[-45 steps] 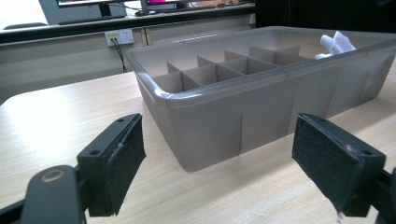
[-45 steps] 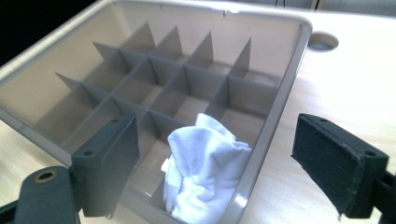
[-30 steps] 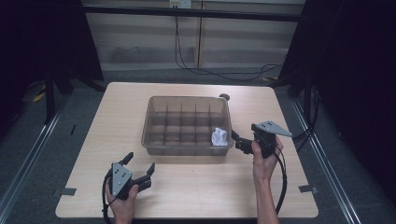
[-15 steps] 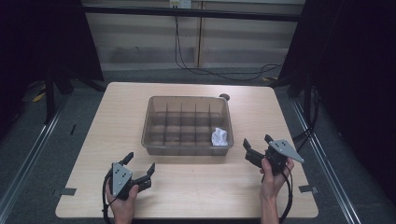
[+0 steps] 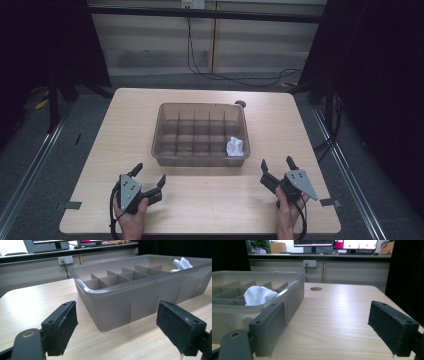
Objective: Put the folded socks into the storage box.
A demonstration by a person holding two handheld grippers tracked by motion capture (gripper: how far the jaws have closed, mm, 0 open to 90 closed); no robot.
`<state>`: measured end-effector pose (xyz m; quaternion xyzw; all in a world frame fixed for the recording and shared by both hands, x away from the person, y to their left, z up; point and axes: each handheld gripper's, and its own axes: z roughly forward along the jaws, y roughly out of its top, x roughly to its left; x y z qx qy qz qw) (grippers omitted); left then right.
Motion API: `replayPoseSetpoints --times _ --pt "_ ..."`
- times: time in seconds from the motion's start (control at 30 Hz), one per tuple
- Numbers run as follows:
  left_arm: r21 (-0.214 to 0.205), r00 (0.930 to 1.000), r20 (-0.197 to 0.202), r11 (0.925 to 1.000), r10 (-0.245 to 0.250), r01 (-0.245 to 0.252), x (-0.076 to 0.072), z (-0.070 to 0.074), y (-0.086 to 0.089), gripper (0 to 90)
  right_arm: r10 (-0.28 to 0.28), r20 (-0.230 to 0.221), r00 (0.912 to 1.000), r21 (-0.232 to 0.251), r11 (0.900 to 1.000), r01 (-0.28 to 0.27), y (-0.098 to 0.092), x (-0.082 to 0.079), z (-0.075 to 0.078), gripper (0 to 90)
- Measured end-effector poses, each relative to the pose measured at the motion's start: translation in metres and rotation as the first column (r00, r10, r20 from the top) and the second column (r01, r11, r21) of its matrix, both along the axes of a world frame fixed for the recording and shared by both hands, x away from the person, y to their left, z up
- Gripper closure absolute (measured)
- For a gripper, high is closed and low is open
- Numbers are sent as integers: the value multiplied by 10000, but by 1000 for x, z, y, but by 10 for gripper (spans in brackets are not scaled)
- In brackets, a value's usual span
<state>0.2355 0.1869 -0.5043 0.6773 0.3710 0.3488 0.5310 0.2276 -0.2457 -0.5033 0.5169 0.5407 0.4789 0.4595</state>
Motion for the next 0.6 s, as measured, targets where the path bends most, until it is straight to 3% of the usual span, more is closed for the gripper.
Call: replayPoseSetpoints --times 0.13,0.27,0.43,0.47,0.6 --pt "-86 10000 -2 10000 3 -3 0 0 2 167 -342 496 9982 -230 9991 354 3 -6 -6 143" --pt "-79 10000 14 10000 16 -16 0 0 1 167 -77 590 9982 -54 10000 81 2 -7 -7 142" --pt "-189 10000 38 9998 55 -54 0 0 2 165 228 1168 9929 9 9997 -230 0 -12 -9 141" --pt "-216 10000 39 9997 60 -59 0 0 3 165 179 1074 9941 242 9995 -206 -2 -12 -8 141" --pt "-384 9999 58 9992 102 -100 -1 -1 4 164 296 1145 9930 49 9995 -303 0 -12 -9 141"
